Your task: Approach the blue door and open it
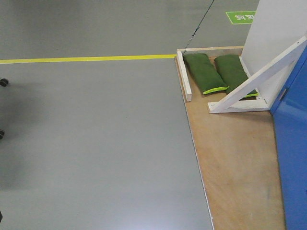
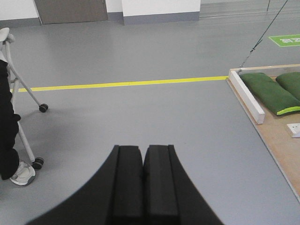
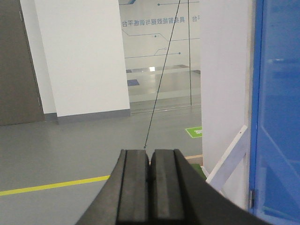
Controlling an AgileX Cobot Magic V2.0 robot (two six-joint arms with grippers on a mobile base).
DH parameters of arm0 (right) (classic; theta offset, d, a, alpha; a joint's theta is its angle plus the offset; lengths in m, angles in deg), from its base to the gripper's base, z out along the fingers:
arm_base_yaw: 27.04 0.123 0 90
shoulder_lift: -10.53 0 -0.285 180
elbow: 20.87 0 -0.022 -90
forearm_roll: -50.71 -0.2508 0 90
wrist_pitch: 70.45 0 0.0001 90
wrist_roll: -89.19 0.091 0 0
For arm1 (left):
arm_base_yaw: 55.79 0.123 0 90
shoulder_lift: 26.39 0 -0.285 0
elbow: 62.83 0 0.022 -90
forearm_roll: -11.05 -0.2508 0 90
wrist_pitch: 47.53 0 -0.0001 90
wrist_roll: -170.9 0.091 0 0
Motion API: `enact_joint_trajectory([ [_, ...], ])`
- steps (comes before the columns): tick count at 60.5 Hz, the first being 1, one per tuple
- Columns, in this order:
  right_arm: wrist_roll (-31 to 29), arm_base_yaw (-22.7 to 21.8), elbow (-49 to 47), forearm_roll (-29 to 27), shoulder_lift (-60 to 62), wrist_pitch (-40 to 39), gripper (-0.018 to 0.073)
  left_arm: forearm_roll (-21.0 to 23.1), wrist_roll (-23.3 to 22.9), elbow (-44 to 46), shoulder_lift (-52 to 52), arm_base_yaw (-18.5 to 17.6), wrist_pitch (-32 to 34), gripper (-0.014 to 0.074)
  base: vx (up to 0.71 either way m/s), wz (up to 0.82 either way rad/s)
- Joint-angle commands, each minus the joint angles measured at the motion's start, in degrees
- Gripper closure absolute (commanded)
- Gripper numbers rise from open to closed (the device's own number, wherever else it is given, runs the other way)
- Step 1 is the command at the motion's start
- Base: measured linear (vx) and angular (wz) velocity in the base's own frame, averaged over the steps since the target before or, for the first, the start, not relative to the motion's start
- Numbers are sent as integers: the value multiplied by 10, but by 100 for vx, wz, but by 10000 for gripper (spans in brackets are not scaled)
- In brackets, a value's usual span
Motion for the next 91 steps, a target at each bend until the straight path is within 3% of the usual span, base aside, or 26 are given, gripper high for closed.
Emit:
enact_joint_trajectory([
  [1,-5,-1,5,4,-6,-47,564,0,-2,20,10,-1,47,526,6,0],
  [44,-5,-1,-8,-15,-15,-22,564,0,-2,20,10,-1,47,526,0,0],
  [53,-5,-1,-90,-27,-26,29,564,0,-2,20,10,-1,47,526,0,0],
  [67,-5,-10,-251,-16,-142,25,564,0,-2,20,10,-1,47,526,0,0],
  [72,-5,-50,-308,-22,-186,25,564,0,-2,20,10,-1,47,526,0,0],
  [77,-5,-122,-368,-75,-235,24,564,0,-2,20,10,-1,47,526,0,0],
  [83,-5,-235,-431,-200,-291,22,564,0,-2,20,10,-1,47,526,0,0],
  [91,-5,-407,-499,-440,-346,21,564,0,-2,20,10,-1,47,526,0,0],
])
